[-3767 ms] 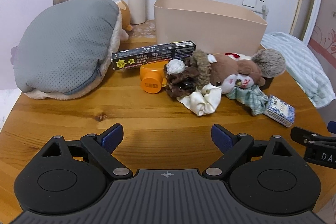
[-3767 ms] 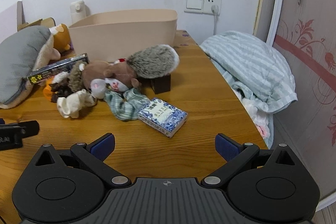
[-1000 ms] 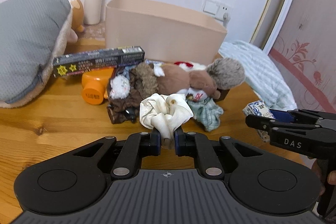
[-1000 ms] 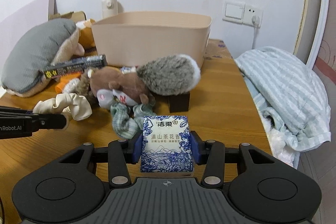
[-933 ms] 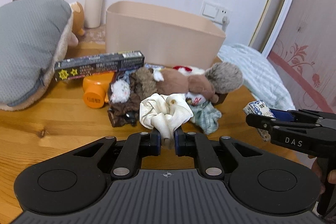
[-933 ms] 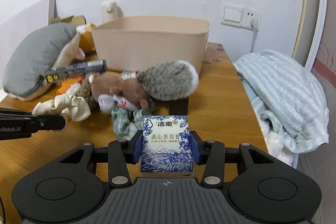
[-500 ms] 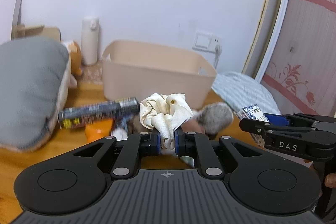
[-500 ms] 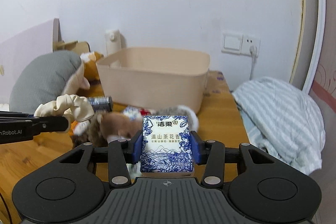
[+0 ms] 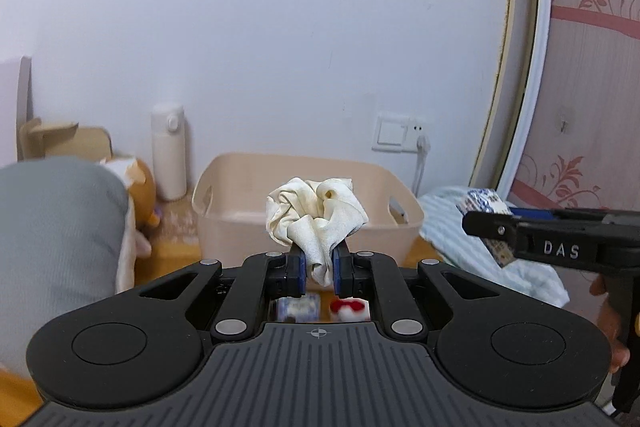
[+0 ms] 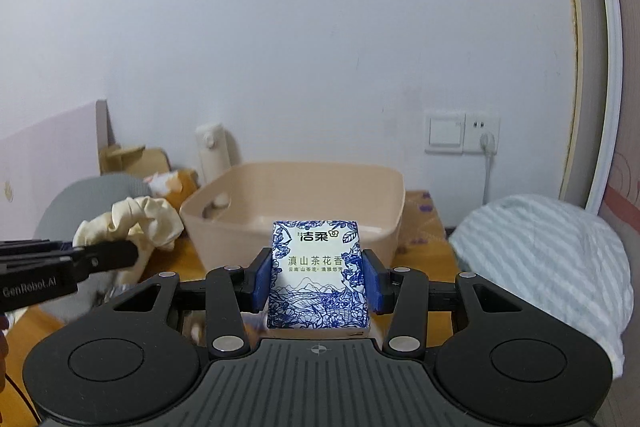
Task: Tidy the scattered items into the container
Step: 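Carry both items over the beige basket and open both tools to drop them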
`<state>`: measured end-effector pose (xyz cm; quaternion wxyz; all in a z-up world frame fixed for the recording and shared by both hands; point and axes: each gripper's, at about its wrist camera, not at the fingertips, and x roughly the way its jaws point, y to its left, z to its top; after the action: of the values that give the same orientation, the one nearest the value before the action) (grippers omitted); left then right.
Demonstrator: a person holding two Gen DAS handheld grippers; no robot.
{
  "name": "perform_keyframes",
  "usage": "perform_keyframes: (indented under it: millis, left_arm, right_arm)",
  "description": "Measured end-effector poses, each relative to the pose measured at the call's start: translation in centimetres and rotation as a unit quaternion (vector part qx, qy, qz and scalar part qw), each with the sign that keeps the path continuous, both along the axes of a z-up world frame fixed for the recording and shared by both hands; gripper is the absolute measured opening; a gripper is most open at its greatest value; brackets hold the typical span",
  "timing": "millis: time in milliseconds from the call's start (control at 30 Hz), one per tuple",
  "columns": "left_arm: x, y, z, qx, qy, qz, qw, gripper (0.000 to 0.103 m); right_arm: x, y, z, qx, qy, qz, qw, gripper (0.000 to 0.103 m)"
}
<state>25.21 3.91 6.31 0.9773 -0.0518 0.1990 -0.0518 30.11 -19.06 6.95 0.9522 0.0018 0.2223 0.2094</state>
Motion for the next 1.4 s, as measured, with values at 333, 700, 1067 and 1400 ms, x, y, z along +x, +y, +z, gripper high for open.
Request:
perform_keyframes:
  millis: [333, 700, 1067, 1400]
  left_arm:
    - [5.9, 0.3, 0.5, 0.002, 0.007, 0.02, 0.9998, 0.012]
    - [13.9, 1.2, -1.4, 0.007, 0.051, 0.027, 0.9983, 0.012]
    - [20.2, 2.1, -5.2, 0.002, 0.131, 0.029, 0.9909, 0.012]
    - [22.5, 1.5, -7.4, 0.032, 0.179, 0.024, 0.9831, 0.012]
  right_arm:
    - [6.2, 1.2, 0.7, 0.027, 0.014, 0.001, 1.0, 0.042]
    - [14.0, 3.9, -1.3, 0.003, 0.05, -0.013, 0.999, 0.042]
    - [18.7, 6.0, -5.0, -0.052, 0.108, -0.005, 0.993, 0.042]
    - [20.6, 7.7, -7.3, -0.107, 0.144, -0.001, 0.984, 0.042]
